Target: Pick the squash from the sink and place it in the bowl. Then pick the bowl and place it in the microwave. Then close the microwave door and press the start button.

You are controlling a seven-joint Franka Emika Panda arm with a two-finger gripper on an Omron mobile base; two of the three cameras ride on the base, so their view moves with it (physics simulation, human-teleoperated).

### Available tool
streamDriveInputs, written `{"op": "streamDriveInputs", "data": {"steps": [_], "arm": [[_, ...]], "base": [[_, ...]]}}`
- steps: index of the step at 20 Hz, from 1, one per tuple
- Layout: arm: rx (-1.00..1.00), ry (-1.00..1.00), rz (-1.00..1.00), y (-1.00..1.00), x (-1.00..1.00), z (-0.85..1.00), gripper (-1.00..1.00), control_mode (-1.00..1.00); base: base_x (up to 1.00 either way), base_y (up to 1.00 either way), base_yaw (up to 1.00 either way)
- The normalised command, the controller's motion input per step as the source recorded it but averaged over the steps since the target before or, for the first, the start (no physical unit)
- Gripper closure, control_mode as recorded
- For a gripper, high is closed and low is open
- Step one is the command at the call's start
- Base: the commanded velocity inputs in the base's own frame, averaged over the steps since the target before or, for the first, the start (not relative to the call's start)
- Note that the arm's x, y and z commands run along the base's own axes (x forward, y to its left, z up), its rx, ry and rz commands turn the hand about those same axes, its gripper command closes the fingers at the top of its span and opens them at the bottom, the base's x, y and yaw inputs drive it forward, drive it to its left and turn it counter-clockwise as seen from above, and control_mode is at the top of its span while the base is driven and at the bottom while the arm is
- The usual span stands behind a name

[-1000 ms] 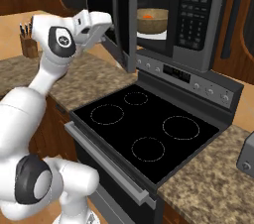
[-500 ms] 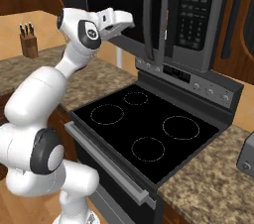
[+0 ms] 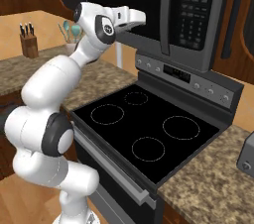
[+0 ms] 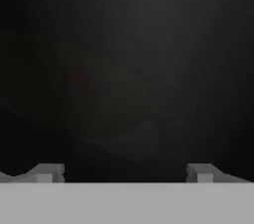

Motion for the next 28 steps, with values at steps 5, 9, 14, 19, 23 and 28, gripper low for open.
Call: {"op": "streamDriveInputs", "data": {"steps": [5, 9, 14, 19, 23, 28], "arm": [[0.06, -0.06, 0.02, -0.24, 0.63, -0.05, -1.00, -1.00], [0.04, -0.11, 0.03, -0.08, 0.22, -0.07, -1.00, -1.00], [0.06, -0.09, 0.00, 0.09, -0.73, 0.00, -1.00, -1.00], [0.11, -0.21, 0.02, 0.07, -1.00, -0.06, -1.00, -1.00], [0.01, -0.22, 0.05, 0.08, -1.00, 0.00, 1.00, -1.00], [-0.03, -0.17, 0.04, 0.00, -1.00, -0.07, 1.00, -1.00]], "base": [[0.00, 0.00, 0.00], [0.00, 0.00, 0.00], [0.00, 0.00, 0.00], [0.00, 0.00, 0.00], [0.00, 0.00, 0.00], [0.00, 0.00, 0.00]]}}
